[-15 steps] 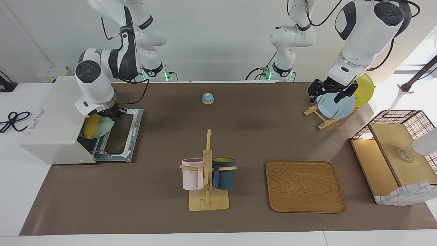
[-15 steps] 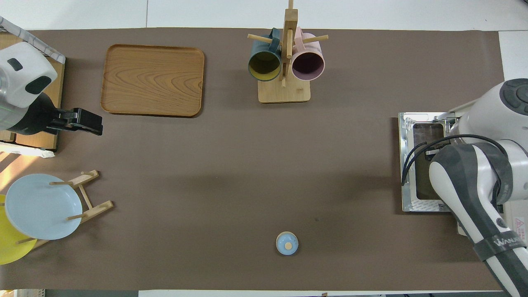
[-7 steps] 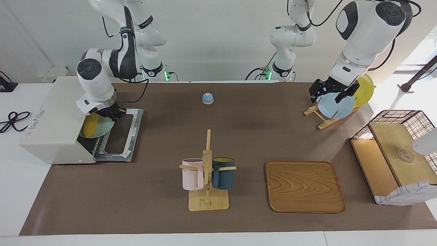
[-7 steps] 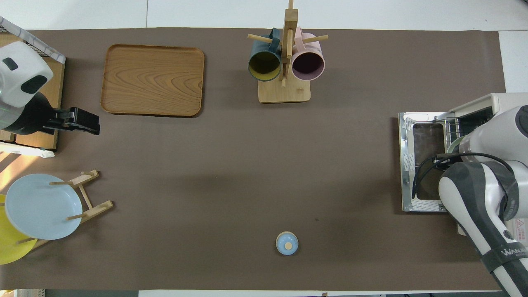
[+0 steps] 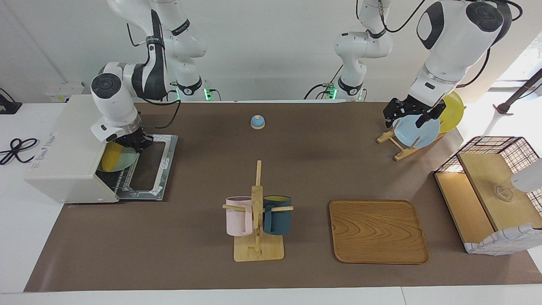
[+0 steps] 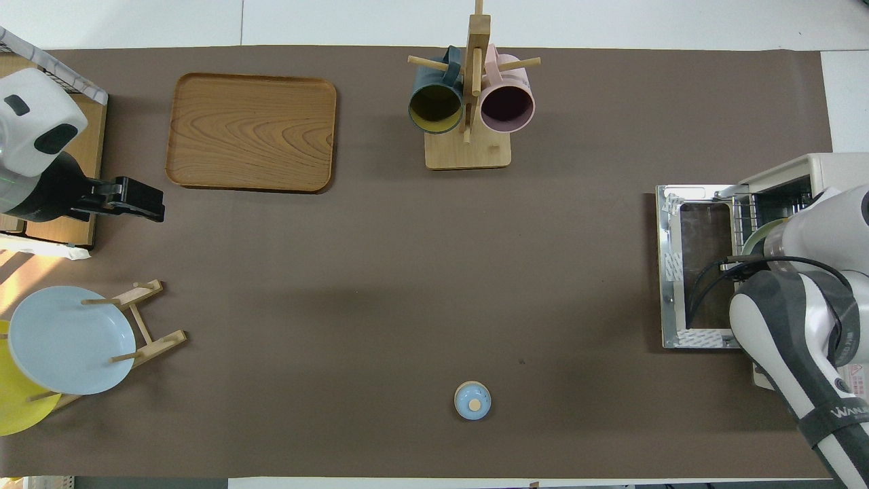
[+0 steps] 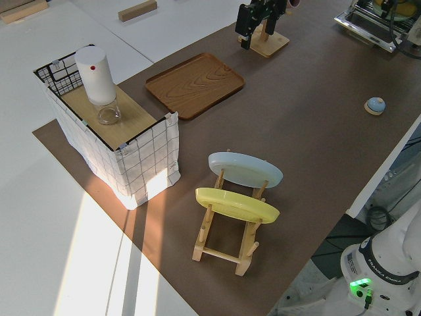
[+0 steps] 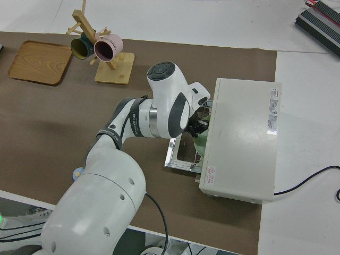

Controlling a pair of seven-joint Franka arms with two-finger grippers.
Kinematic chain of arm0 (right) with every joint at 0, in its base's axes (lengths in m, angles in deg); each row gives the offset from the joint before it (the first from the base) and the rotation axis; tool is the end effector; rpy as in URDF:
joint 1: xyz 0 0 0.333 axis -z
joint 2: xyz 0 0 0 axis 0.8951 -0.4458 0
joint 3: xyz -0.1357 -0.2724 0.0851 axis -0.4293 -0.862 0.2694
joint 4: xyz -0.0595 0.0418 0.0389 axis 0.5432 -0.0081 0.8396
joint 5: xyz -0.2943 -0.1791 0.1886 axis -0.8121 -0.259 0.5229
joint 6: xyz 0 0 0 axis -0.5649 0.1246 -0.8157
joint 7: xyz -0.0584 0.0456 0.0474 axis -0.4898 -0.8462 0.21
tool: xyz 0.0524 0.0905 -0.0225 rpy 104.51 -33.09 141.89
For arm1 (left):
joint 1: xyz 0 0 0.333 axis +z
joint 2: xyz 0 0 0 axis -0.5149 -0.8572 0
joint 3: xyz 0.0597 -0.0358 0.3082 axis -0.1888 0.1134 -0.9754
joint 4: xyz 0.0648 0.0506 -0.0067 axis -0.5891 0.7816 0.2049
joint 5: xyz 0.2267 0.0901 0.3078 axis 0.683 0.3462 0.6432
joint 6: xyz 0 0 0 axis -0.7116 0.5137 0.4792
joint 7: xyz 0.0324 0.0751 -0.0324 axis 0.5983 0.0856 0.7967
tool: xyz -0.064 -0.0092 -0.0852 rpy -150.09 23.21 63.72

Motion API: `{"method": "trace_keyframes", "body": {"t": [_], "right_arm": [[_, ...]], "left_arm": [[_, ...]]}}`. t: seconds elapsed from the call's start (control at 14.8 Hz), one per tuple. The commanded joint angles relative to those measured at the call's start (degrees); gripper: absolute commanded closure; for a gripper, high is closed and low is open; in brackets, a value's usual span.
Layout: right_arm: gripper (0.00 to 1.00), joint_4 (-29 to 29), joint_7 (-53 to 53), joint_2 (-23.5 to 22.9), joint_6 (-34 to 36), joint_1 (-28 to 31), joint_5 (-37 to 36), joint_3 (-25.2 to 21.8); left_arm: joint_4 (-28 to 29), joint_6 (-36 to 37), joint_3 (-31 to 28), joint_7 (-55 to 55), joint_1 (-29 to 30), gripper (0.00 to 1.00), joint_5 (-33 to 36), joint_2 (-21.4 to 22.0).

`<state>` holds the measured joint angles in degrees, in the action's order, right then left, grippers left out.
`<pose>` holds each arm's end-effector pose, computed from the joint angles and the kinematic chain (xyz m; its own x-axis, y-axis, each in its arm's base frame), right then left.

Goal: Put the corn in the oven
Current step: 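Release the plate and withdraw the right gripper from the oven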

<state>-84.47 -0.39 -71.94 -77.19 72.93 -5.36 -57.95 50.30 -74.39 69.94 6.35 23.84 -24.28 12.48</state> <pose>0.4988 -0.0684 0.3749 0.9935 -0.0227 -0.1115 -0.0029 -0.9846 0.1746 0.5504 -0.0852 0.5887 0.9948 -0.0934 -0.0405 -0.0928 -0.9955 0.0162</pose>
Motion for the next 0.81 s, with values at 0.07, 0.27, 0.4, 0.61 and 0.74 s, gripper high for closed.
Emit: {"method": "trace_keyframes", "body": {"t": [0.07, 0.27, 0.4, 0.61, 0.74], "right_arm": [[0.57, -0.4, 1.6, 0.3, -0.8, 0.6, 0.2, 0.9], [0.54, 4.8, 1.3, -0.8, 3.3, -1.9, 1.9, 1.1], [0.64, 8.0, 0.5, -2.1, 5.5, -3.9, 4.4, 1.1], [1.0, 7.1, -7.3, -2.7, 1.8, -8.6, 5.8, 1.1], [1.0, 5.5, -13.2, -4.1, -1.8, -11.0, 6.0, 1.1]], "left_arm": [[0.3, 0.5, 0.6, -0.3, 0.6, 0.0, 1.2, 0.9], [0.3, 0.6, 0.6, -0.3, 0.6, 0.0, 1.2, 0.9], [0.3, 0.6, 0.6, -0.3, 0.6, 0.0, 1.2, 0.9], [0.3, 0.6, 0.6, -0.3, 0.6, 0.0, 1.2, 0.9], [0.3, 0.6, 0.6, -0.3, 0.6, 0.0, 1.2, 0.9]]}}
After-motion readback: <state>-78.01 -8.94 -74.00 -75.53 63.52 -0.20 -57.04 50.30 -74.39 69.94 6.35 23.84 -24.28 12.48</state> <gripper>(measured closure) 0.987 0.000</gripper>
